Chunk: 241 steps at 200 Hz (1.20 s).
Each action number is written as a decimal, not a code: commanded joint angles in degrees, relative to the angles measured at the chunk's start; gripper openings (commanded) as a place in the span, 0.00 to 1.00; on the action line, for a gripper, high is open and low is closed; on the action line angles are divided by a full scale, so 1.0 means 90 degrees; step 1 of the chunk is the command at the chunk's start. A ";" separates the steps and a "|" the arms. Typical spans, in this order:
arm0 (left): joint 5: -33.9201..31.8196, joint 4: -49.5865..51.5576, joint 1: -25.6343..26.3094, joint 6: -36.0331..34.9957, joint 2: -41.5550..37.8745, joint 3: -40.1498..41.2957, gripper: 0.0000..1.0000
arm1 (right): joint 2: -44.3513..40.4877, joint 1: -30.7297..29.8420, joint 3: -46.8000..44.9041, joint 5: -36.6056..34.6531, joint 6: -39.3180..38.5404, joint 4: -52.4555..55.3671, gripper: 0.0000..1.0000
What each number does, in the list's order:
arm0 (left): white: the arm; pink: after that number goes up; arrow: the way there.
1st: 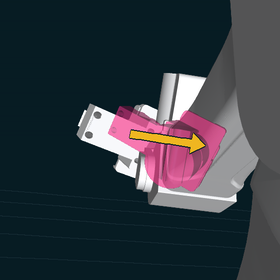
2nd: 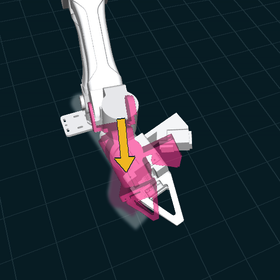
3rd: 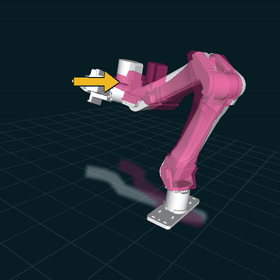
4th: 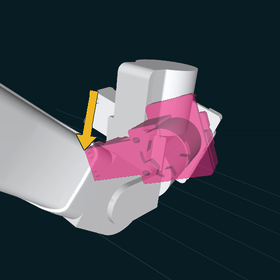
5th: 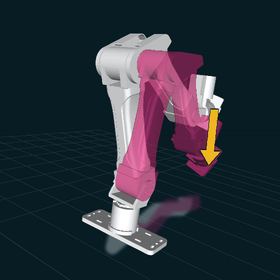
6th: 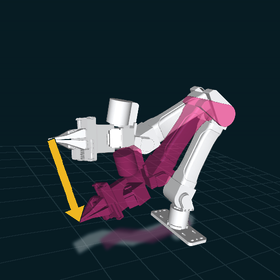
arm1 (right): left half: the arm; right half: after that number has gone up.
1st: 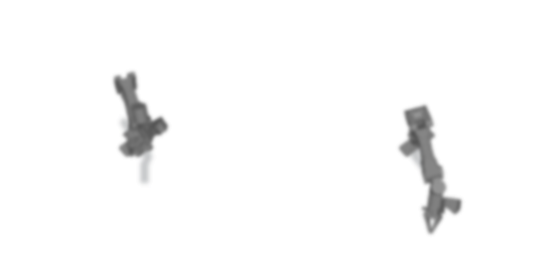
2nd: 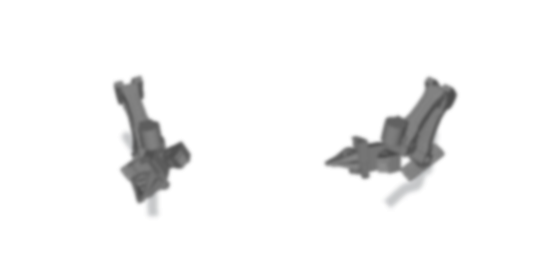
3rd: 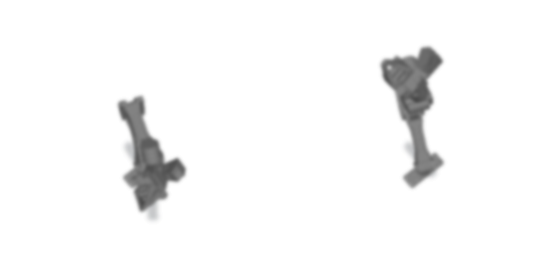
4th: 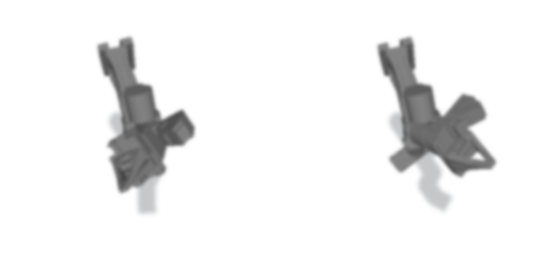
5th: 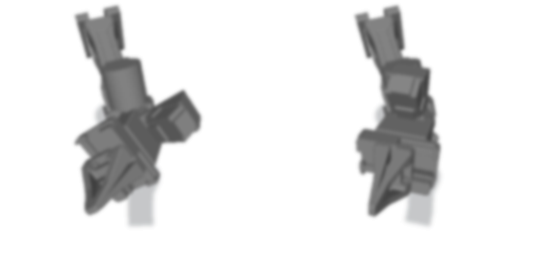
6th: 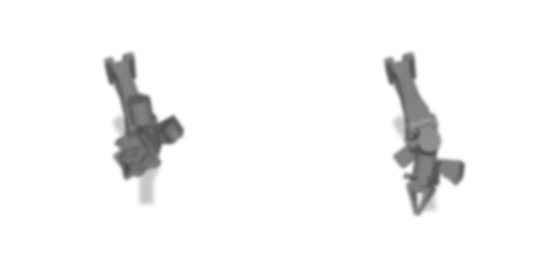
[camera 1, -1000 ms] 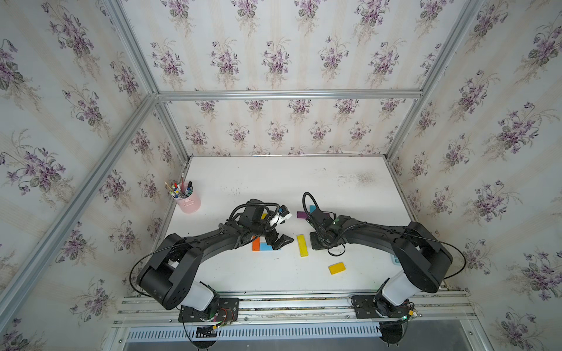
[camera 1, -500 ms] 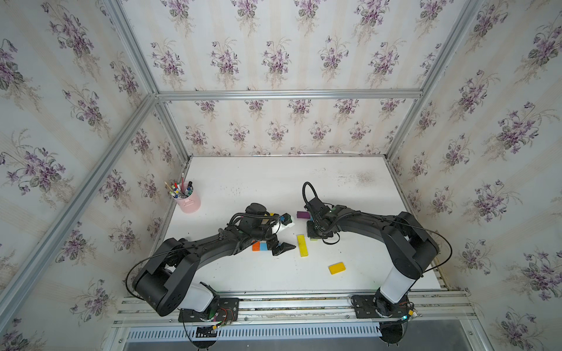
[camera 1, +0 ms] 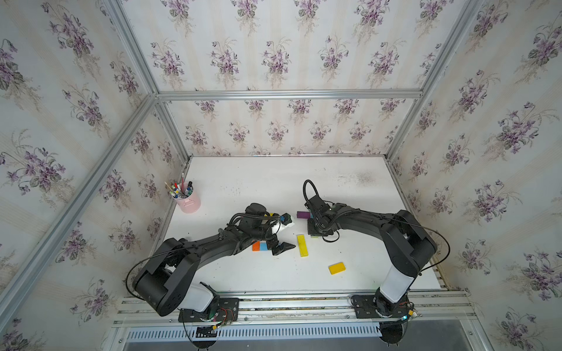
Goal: Assemble the letter t with building blocks
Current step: Assemble the building block at the center of the board.
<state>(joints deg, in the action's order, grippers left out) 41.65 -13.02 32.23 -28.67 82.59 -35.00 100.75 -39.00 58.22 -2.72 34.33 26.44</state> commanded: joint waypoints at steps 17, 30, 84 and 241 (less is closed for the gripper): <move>0.0068 -0.0106 0.0006 -0.0055 0.0007 -0.0056 1.00 | 0.0027 0.0028 -0.0033 -0.0303 0.0043 0.0383 0.17; 0.0067 -0.0098 0.0006 -0.0057 0.0013 -0.0066 1.00 | 0.0026 0.0037 -0.0040 -0.0270 0.0034 0.0355 0.17; 0.0072 -0.0043 0.0003 -0.0074 0.0012 -0.0095 1.00 | 0.0124 0.0047 -0.0004 -0.0135 0.0014 0.0287 0.20; 0.0261 0.0058 0.0004 -0.0072 0.0099 -0.0173 1.00 | 0.0277 0.0047 0.0020 0.0112 0.0162 0.0109 0.41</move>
<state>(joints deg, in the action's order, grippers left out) 42.41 -12.14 32.25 -29.04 83.11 -35.99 101.71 -38.61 58.76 -2.26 34.74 26.79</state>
